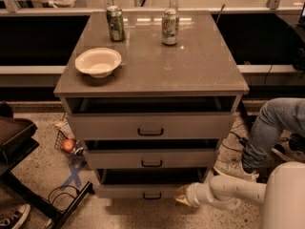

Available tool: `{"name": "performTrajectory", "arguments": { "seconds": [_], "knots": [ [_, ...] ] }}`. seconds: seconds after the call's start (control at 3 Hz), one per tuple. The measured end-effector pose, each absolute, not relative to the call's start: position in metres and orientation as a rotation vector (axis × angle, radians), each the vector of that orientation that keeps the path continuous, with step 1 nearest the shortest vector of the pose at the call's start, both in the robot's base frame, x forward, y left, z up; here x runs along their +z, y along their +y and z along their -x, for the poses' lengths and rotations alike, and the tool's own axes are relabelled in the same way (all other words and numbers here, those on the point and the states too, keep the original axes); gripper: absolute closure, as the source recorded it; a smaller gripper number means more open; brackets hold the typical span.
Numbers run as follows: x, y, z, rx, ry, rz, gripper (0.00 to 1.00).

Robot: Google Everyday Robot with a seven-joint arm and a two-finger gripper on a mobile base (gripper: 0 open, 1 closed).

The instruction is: Open bottom drawer

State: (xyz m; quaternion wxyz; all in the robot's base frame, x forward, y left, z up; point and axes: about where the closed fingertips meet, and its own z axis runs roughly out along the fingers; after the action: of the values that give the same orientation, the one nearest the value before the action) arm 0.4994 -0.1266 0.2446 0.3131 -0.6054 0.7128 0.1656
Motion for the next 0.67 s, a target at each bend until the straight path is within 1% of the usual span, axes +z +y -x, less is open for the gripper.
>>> {"name": "performTrajectory", "arguments": {
  "seconds": [0.33,0.67],
  "knots": [
    [0.2455,-0.1248,-0.5011,0.437,1.874,1.598,0.13],
    [0.2449,-0.1231,-0.5006,0.440,1.873,1.599,0.00]
  ]
}}
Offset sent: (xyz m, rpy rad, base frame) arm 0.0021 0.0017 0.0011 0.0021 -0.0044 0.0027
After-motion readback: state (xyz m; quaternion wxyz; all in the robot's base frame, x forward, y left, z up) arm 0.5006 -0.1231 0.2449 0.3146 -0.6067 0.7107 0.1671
